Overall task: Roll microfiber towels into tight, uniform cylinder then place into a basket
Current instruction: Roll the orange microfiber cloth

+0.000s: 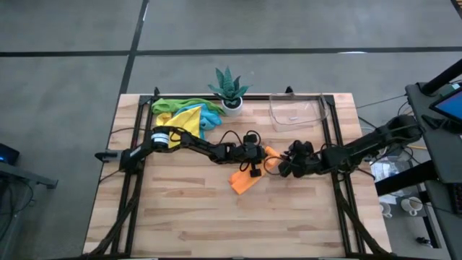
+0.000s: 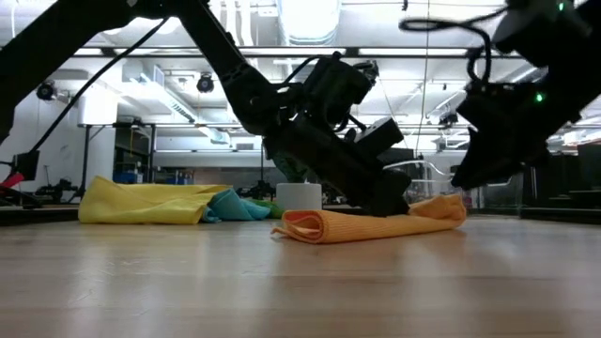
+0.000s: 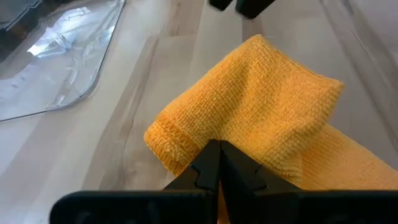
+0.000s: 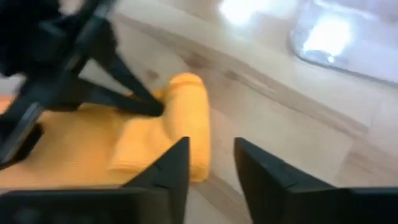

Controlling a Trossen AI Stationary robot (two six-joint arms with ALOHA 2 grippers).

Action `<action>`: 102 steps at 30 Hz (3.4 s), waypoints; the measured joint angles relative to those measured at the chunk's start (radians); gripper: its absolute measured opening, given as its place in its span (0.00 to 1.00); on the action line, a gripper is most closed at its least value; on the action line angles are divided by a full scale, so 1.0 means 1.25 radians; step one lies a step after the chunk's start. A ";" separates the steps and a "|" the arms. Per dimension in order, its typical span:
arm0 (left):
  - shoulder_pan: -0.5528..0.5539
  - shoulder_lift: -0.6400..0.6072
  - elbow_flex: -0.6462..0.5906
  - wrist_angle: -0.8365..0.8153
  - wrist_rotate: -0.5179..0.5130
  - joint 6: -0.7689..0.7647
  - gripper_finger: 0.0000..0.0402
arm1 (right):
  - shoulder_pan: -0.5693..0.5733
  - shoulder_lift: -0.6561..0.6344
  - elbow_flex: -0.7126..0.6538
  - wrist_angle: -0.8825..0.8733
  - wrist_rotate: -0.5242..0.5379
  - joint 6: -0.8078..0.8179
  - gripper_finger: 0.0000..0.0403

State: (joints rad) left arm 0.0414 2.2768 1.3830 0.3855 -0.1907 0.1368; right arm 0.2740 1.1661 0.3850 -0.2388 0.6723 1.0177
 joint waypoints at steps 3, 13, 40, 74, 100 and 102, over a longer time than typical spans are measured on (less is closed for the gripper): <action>-0.001 0.000 0.000 0.000 0.000 0.000 0.00 | -0.028 -0.021 -0.052 0.087 -0.002 0.027 0.44; -0.002 -0.001 0.000 0.000 0.001 0.001 0.00 | -0.123 0.037 -0.167 0.394 -0.107 0.045 0.66; -0.006 -0.013 -0.002 -0.006 0.004 0.031 0.00 | -0.129 0.220 -0.102 0.472 -0.188 0.009 0.26; -0.038 0.011 -0.005 0.091 -0.013 -0.127 0.00 | -0.099 0.327 0.191 -0.069 0.031 -0.196 0.04; -0.037 0.010 -0.015 0.130 0.050 -0.398 0.00 | -0.016 0.409 0.304 -0.365 0.166 -0.171 0.03; -0.037 0.011 -0.015 0.128 0.050 -0.399 0.00 | -0.015 0.422 0.304 -0.373 0.180 -0.169 0.03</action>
State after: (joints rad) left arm -0.0044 2.2902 1.3637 0.5453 -0.1276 -0.3618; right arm 0.2556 1.6940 0.7652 -0.7047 0.8971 0.8062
